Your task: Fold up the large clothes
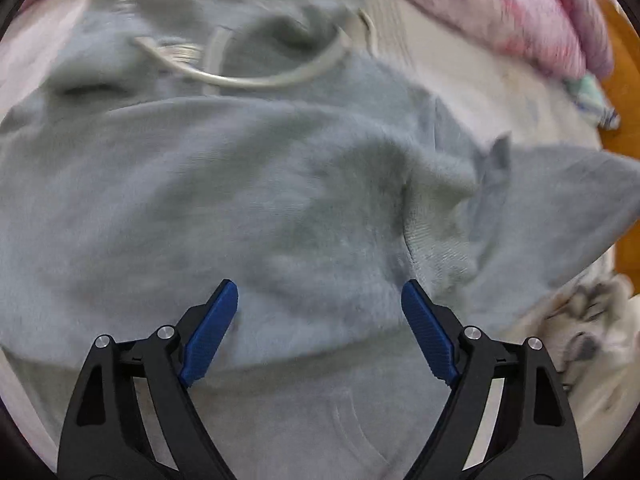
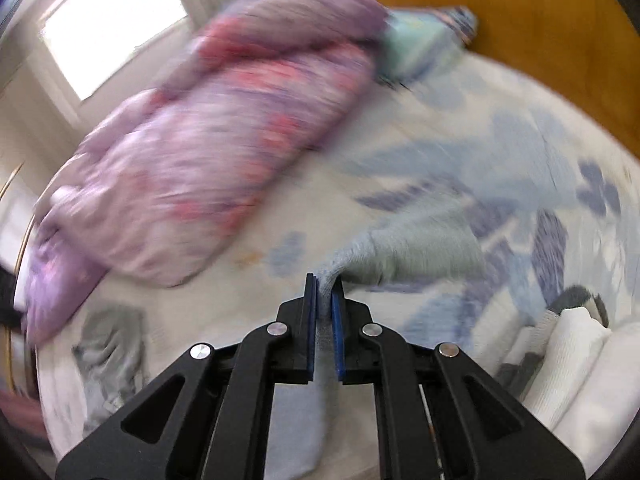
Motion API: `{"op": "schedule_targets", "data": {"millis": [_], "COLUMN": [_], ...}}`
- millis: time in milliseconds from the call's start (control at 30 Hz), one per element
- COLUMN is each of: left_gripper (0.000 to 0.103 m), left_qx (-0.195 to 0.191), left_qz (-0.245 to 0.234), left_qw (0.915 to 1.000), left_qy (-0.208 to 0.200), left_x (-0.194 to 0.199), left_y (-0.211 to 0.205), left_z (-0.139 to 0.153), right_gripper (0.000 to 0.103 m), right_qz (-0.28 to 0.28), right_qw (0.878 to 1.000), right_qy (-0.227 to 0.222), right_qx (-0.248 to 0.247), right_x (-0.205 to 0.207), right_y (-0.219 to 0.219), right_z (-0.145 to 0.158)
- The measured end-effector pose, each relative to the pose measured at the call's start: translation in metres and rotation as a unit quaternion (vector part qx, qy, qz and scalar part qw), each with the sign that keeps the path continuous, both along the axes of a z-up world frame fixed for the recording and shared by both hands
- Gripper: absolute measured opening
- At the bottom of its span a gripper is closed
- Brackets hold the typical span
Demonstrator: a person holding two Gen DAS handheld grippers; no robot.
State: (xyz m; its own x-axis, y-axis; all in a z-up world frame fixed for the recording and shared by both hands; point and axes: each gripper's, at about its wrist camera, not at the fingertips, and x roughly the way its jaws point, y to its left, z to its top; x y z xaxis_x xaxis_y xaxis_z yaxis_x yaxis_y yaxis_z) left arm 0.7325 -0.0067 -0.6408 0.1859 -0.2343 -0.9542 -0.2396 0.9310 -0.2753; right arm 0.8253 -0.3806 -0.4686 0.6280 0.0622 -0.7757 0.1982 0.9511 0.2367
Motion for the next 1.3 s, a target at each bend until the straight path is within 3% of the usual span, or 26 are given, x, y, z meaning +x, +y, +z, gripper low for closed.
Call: {"op": "schedule_targets", "data": {"millis": [200,367,433,500,600,700,800,833,867,933,1000,1100,1300], "left_gripper": [0.085,0.085,0.085,0.085,0.085,0.085,0.085,0.085,0.085,0.085,0.085,0.085,0.086], "left_qx": [0.008,0.055,0.065,0.072,0.084,0.079,0.069,0.064,0.059,0.048,0.034,0.036,-0.008], "left_qz": [0.080,0.162,0.181,0.205,0.228,0.250,0.266,0.272,0.276,0.273,0.258,0.218,0.154], "left_qw": [0.9959,0.9841,0.9801,0.9750,0.9692,0.9643,0.9610,0.9597,0.9587,0.9598,0.9644,0.9742,0.9866], "left_qy": [-0.041,-0.049,-0.048,-0.045,-0.040,-0.034,-0.032,-0.034,-0.037,-0.041,-0.046,-0.044,-0.053], "left_x": [-0.038,-0.073,-0.087,-0.105,-0.128,-0.146,-0.156,-0.159,-0.161,-0.159,-0.154,-0.129,-0.054], "left_y": [0.102,0.210,0.243,0.274,0.300,0.319,0.323,0.324,0.324,0.319,0.310,0.289,0.266], "left_z": [0.052,0.076,0.079,0.082,0.080,0.075,0.071,0.072,0.074,0.075,0.075,0.070,0.058], "right_gripper": [0.006,0.006,0.006,0.006,0.008,0.014,0.022,0.027,0.038,0.043,0.043,0.043,0.044], "right_qz": [0.126,0.239,0.285,0.352,0.417,0.457,0.483,0.484,0.485,0.480,0.458,0.398,0.303], "right_qw": [0.991,0.971,0.958,0.936,0.907,0.882,0.859,0.858,0.858,0.861,0.873,0.904,0.940], "right_qy": [-0.036,-0.022,-0.008,0.006,0.048,0.116,0.169,0.172,0.170,0.169,0.164,0.156,0.156], "right_qx": [-0.005,-0.004,0.011,-0.002,-0.017,-0.016,0.000,-0.003,0.001,0.013,0.035,0.031,0.005], "right_x": [-0.021,-0.059,-0.079,-0.108,-0.142,-0.164,-0.174,-0.174,-0.175,-0.175,-0.168,-0.142,-0.045], "right_y": [0.163,0.308,0.359,0.419,0.477,0.508,0.520,0.517,0.514,0.501,0.474,0.424,0.333], "right_z": [0.035,0.020,0.007,-0.014,-0.059,-0.103,-0.124,-0.124,-0.123,-0.115,-0.105,-0.096,-0.104]}}
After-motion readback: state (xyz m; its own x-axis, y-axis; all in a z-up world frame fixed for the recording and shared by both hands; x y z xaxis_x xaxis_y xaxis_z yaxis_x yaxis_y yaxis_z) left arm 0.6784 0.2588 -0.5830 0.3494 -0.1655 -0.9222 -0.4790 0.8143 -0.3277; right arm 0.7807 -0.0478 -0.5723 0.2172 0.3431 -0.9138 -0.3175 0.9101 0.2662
